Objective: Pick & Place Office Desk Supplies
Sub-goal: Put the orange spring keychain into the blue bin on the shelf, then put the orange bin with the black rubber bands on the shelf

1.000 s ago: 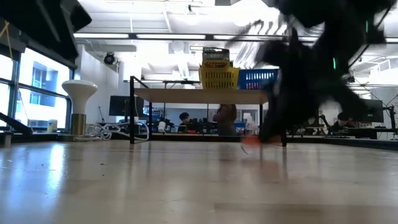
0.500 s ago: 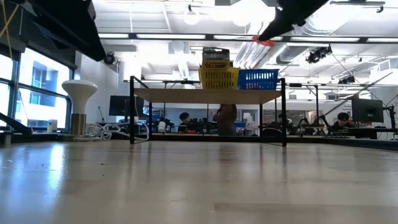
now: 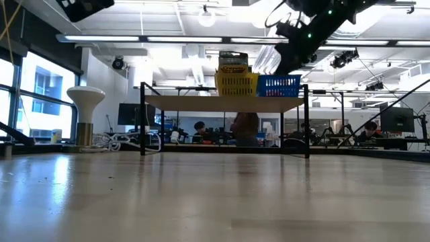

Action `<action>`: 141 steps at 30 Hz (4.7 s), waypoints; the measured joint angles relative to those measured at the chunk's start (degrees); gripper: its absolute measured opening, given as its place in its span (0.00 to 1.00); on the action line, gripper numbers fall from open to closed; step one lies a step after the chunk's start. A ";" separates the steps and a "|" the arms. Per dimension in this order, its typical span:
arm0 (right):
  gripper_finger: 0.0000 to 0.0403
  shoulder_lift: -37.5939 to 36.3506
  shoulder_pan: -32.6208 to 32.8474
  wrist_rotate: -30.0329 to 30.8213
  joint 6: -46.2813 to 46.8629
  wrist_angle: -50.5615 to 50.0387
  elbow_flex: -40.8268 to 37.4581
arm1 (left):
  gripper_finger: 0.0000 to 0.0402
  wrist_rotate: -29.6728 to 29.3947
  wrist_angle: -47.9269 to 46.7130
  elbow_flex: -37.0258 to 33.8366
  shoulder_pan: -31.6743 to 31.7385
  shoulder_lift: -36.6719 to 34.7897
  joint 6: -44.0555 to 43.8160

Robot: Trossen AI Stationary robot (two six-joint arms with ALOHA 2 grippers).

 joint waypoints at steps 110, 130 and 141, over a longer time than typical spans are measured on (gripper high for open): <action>0.48 4.27 58.62 8.31 3.95 18.63 0.48 | 0.00 25.91 -64.51 30.70 5.83 18.33 -9.32; 0.26 7.26 58.81 8.30 6.96 13.02 0.48 | 0.00 6.02 -63.03 45.13 39.83 17.97 42.58; 0.24 7.23 54.56 8.26 6.75 12.36 0.48 | 0.00 1.87 -55.72 45.11 51.16 22.69 56.01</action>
